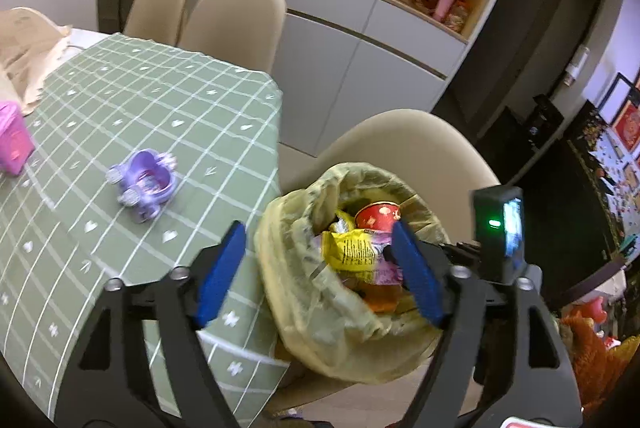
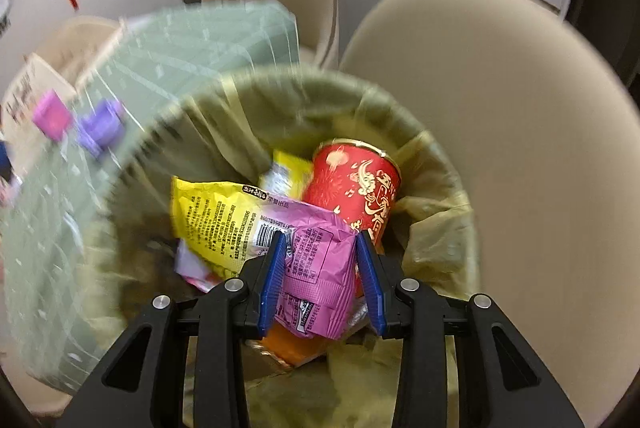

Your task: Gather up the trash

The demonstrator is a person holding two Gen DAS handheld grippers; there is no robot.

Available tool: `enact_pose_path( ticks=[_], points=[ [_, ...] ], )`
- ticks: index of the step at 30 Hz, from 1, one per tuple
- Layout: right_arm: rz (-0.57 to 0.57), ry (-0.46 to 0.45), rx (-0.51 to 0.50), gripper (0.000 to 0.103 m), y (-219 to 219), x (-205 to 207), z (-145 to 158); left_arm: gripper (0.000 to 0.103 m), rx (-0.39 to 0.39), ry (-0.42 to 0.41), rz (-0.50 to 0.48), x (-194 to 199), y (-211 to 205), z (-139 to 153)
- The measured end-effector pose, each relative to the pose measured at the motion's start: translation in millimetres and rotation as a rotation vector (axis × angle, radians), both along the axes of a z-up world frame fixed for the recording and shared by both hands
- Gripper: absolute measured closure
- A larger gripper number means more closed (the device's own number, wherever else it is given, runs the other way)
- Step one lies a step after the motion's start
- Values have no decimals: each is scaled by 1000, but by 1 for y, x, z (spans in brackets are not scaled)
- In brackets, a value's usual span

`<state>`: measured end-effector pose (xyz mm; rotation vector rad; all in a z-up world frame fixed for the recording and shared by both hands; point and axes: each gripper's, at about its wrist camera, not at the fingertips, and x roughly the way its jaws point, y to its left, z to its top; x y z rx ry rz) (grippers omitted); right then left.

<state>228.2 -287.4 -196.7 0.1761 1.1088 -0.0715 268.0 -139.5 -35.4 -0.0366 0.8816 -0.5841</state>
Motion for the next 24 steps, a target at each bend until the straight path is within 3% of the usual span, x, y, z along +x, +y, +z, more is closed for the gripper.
enact_pose_path(
  ticks=[5,8,12,17,24],
  points=[
    [53,69,-19,67,5,15,-21,22,26,33,93,-15,17,-9],
    [61,46,10,63,3,14,-15,22,60,41,128,-27,27,-16],
    [57,-12,40,53,2,-4,4,22,97,20,149,-43,39,-18],
    [62,-98,52,47,9,-33,33,22,100,-4,183,-59,57,-17],
    [57,-273,72,46,39,-94,94,22,134,-98,213,-112,88,-2]
  ],
)
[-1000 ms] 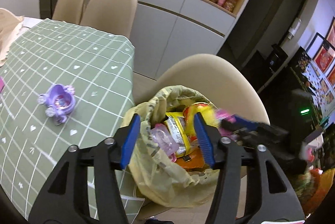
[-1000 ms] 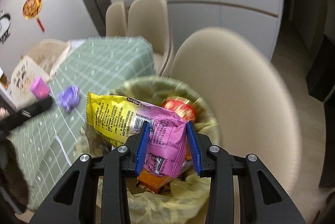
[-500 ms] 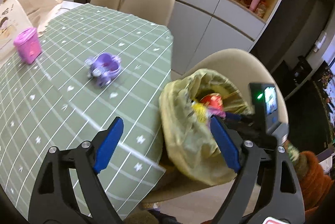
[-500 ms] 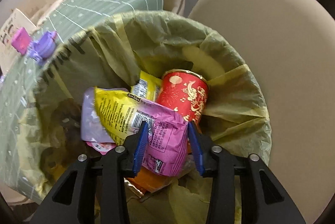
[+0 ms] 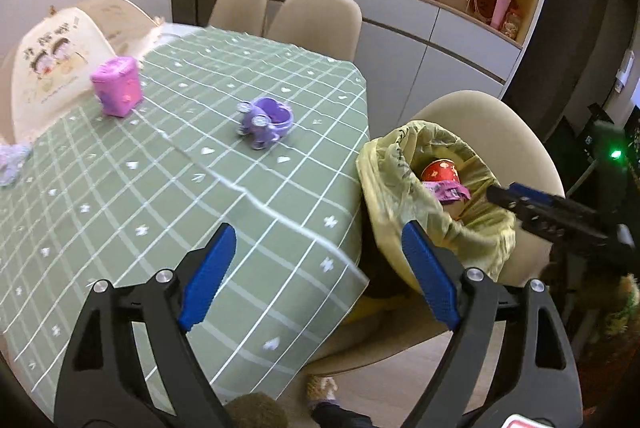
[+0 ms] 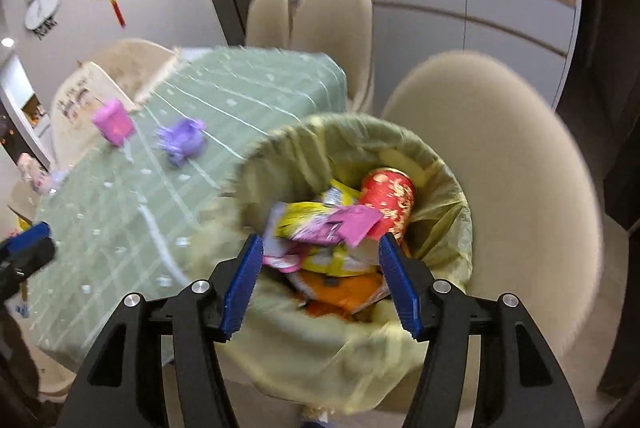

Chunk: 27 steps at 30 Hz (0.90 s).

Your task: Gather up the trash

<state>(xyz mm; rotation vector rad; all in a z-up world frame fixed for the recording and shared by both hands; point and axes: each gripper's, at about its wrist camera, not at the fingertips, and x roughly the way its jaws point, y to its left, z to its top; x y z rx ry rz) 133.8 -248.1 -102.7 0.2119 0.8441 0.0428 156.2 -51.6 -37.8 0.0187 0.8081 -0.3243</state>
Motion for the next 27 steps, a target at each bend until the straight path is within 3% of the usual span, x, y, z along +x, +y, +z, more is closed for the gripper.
enact_pose_path(
  ticks=[8,11,19,27],
  points=[
    [35,-80,19,46,61,-104,47,22,70,-173,68,-86,34,38],
    [53,-102,-30,46,84,-143,57,22,105,-227,93,-121,41,47],
    [-8,-176,-146,46,115,-224,75,22,112,-229,108,-179,46,51],
    [-26,-189,-154,46,122,-255,76,22,102,-227,101,-213,48,50]
  ],
)
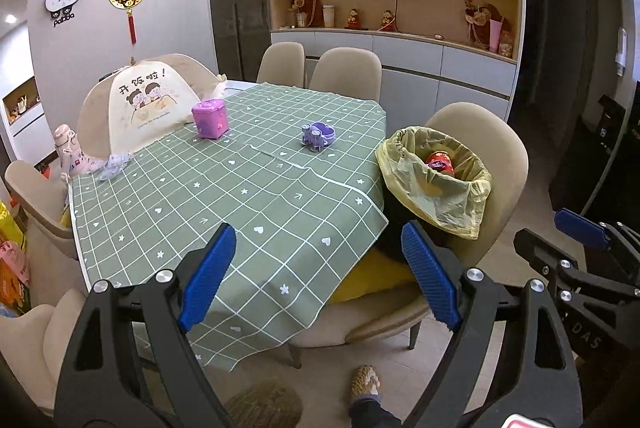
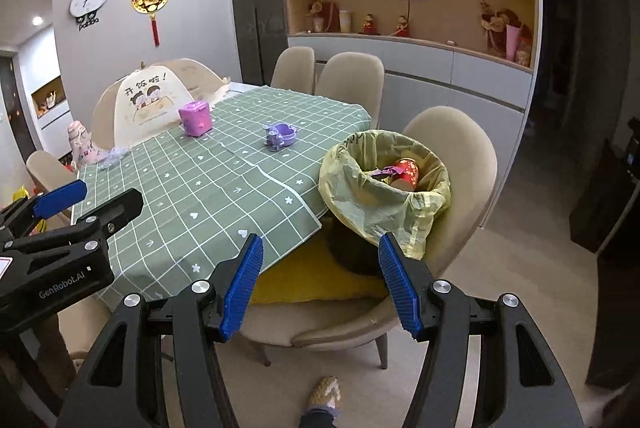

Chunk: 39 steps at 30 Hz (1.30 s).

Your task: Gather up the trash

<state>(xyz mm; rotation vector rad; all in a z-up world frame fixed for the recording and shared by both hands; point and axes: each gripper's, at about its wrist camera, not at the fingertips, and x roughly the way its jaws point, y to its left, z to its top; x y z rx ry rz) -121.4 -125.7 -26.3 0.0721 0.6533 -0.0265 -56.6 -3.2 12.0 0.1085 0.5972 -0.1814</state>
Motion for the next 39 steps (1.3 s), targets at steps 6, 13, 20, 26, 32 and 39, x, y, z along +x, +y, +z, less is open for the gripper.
enact_pose_path(
  ticks=[6,13,20,26,32,39],
  points=[
    [1,-2,8,46,6,-11,-2,22,-5,10,13,-11,9,-4],
    [10,-10,3,46,12,-15,1,22,-5,-1,19,-21,16,-3],
    [7,-12,-4,46,12,-15,4,22,-10,0,14,-22,16,-2],
    [-5,-14,-8,46,11,-16,5,22,-10,11,0,-20,15,-3],
    [-12,-9,-7,46,8,-17,3,22,-8,17,-8,-19,14,-5],
    [-23,-8,-5,46,6,-17,3,22,-9,16,-21,-21,11,-5]
  ],
)
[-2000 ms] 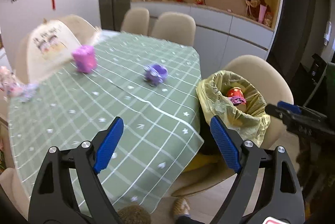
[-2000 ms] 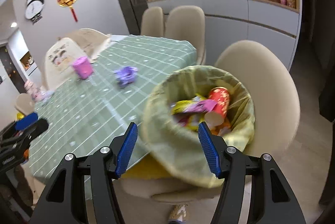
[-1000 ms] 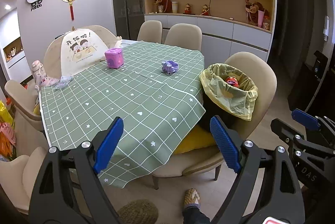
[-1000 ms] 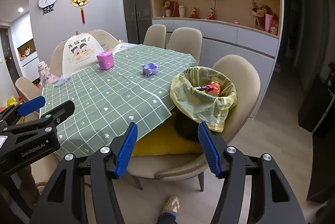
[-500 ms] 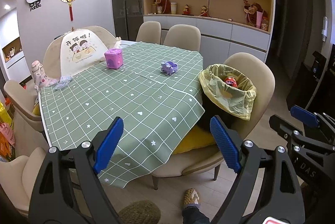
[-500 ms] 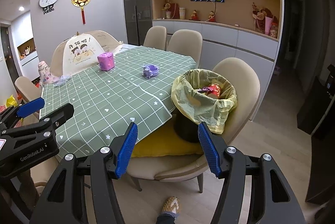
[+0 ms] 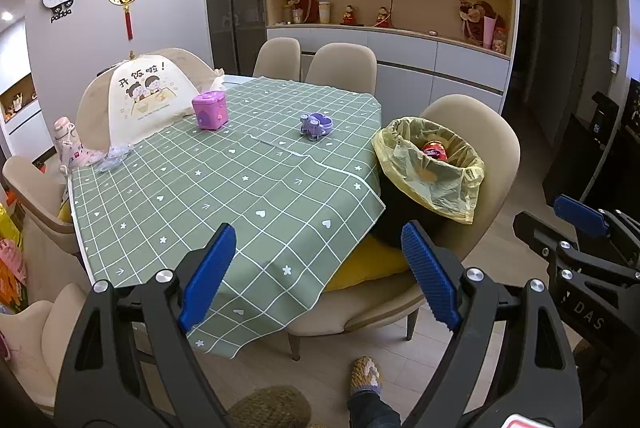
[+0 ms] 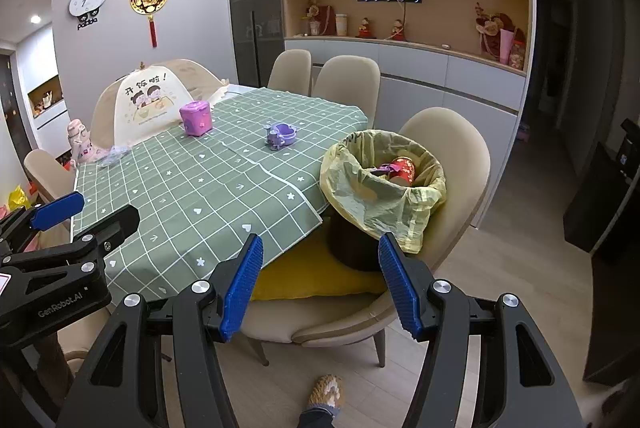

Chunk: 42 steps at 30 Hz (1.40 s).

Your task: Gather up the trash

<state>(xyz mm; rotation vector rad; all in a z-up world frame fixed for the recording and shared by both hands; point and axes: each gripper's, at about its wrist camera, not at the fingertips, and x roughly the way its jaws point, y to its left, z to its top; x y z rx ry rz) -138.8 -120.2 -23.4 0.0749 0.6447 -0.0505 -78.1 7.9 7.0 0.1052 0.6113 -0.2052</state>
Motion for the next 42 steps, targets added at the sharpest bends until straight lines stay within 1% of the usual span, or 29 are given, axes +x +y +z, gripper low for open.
enact_pose_path(
  ticks=[25,32,36,40,42],
  points=[
    [-12,-6,-3,46,-2,-2,2,22,2,-2,-19,-3,-3,0],
    [-20,0,-7,46,-3,0,2,22,9,-13,-25,0,-3,0],
    [-26,24,-1,46,-4,10,-1,22,1,14,-47,9,-3,-2],
    [-25,50,12,46,-8,34,-8,22,-21,49,-19,32,1,-6],
    [-17,64,16,46,-9,50,-14,22,-29,59,-4,51,4,-12]
  ],
)
